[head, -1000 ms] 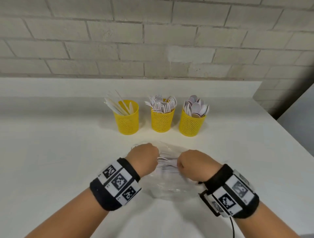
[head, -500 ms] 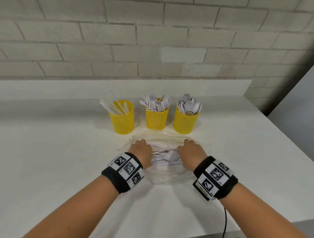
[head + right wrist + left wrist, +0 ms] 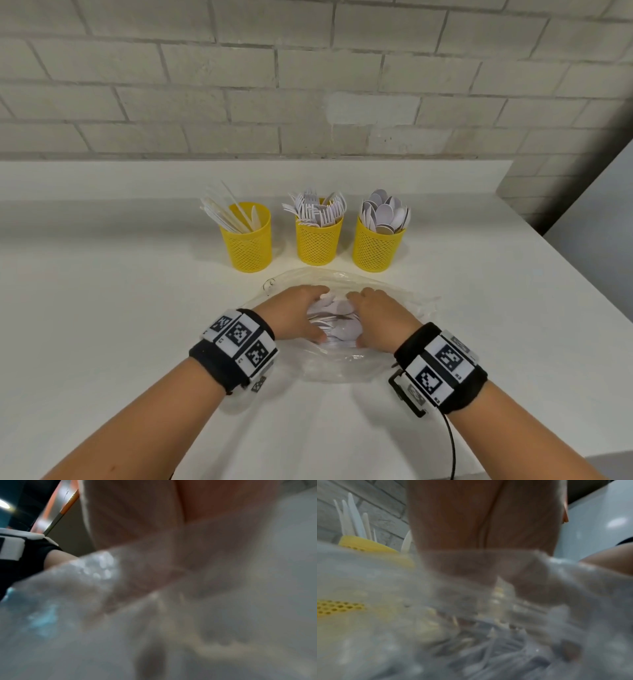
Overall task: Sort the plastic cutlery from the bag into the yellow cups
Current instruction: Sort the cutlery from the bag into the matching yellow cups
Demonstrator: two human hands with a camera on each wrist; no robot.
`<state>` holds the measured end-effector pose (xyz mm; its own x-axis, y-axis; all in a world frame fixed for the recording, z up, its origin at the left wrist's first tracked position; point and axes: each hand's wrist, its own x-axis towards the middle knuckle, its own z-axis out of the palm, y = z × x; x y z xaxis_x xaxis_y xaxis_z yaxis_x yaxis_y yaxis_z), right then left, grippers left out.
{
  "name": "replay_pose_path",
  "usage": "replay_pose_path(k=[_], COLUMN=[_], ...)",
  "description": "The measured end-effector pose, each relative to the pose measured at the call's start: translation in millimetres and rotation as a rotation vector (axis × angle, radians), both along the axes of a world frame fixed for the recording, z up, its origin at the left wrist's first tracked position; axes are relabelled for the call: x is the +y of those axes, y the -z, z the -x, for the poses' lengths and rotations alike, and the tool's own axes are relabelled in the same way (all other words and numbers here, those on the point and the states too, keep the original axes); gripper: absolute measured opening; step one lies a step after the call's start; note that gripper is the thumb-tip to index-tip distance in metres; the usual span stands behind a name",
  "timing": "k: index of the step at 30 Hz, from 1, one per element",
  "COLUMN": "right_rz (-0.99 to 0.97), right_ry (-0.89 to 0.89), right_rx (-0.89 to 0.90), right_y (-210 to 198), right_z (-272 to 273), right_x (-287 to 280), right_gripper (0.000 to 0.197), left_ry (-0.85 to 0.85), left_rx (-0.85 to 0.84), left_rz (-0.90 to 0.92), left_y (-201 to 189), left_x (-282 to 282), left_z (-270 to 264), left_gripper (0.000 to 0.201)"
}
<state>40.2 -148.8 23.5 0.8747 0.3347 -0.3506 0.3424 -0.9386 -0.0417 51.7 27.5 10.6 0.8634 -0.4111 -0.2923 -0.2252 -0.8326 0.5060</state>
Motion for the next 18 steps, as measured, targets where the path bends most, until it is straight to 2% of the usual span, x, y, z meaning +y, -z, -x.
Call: replay_pose_path(k=[3, 6, 8, 12, 15, 18], right_rz=[0.080, 0.123, 0.077, -0.060, 0.032, 0.059], right_ry=[0.071, 0.034, 0.012, 0.058, 0.067, -0.006], right_rx=[0.016, 0.041, 0.056, 0.068, 0.093, 0.118], right_y=[-0.8, -1.9, -3.1, -4.6, -2.3, -3.0], right_z=[2.6, 3.6, 0.9, -2.9, 1.2, 2.2], right_x=[-7.4, -6.2, -4.7, -11.6, -17.7, -15.6], right_gripper=[0.056, 0.049, 0.051, 0.068, 0.065, 0.065], left_ry=[0.066, 0.128, 0.171, 0.198, 0.197, 0.192], left_rx=[-0.061, -0.045, -0.056, -0.079, -0.069, -0.078], left_rz=[-0.198, -0.378, -0.403, -0.341, -0.356, -0.415], left_y=[3.0, 7.5, 8.4, 10.3, 13.0, 13.0], left_x=[0.5, -1.9, -4.0, 0.1, 4.5, 1.9], left_z=[-1.2, -2.1, -2.8, -3.2, -2.7, -1.6], left_gripper=[0.099, 0.090, 0.084, 0.079, 0.079, 0.078])
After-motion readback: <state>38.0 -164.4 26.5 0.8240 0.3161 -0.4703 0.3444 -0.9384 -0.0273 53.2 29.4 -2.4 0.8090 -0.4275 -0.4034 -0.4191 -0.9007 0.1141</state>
